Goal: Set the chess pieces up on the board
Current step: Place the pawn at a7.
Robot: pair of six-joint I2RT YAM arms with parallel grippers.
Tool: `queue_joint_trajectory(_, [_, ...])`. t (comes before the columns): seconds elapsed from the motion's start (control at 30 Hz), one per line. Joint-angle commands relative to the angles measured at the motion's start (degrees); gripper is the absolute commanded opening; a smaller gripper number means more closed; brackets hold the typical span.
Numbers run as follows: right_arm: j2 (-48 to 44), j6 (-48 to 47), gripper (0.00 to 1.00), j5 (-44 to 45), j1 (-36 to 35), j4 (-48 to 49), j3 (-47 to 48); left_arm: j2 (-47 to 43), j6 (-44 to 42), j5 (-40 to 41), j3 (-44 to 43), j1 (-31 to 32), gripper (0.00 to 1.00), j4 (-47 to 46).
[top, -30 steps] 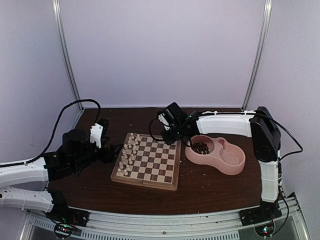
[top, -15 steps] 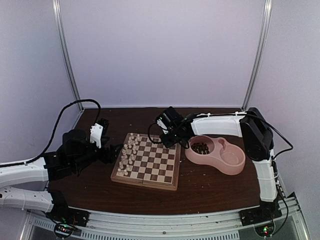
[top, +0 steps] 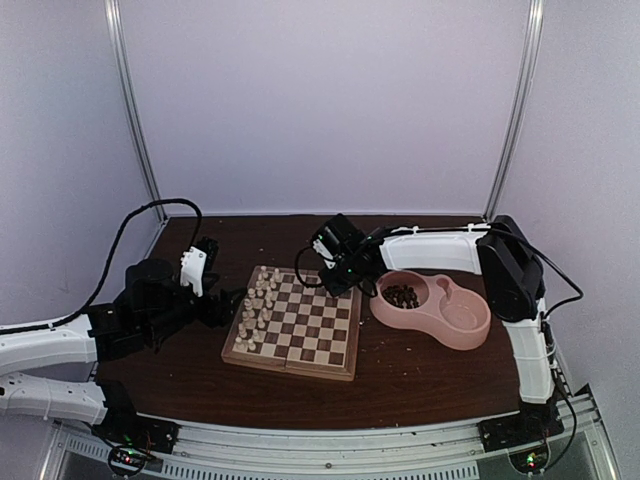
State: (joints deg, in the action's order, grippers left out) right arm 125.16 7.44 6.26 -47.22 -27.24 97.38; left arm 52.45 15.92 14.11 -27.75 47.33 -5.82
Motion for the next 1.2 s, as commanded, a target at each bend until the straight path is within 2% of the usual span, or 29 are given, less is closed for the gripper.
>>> queue_joint_trajectory(0.0, [0.85, -0.06, 0.10, 1.35, 0.22, -0.70, 1.84, 0.29, -0.78, -0.55, -1.08, -0.13, 0.75, -1.21])
queue_joint_trajectory(0.67, [1.65, -0.50, 0.16, 3.14, 0.24, -1.41, 2.63, 0.27, -0.75, -0.75, -1.08, -0.13, 0.75, -1.12])
queue_joint_trajectory(0.9, [1.84, -0.58, 0.26, 2.90, 0.29, -1.43, 2.81, 0.33, -0.81, -0.84, -1.17, -0.13, 0.75, -1.11])
queue_joint_trajectory(1.17, [0.44, -0.80, 0.29, 3.14, 0.29, -0.98, 2.20, 0.27, -0.88, -0.84, -1.17, -0.13, 0.75, -1.12])
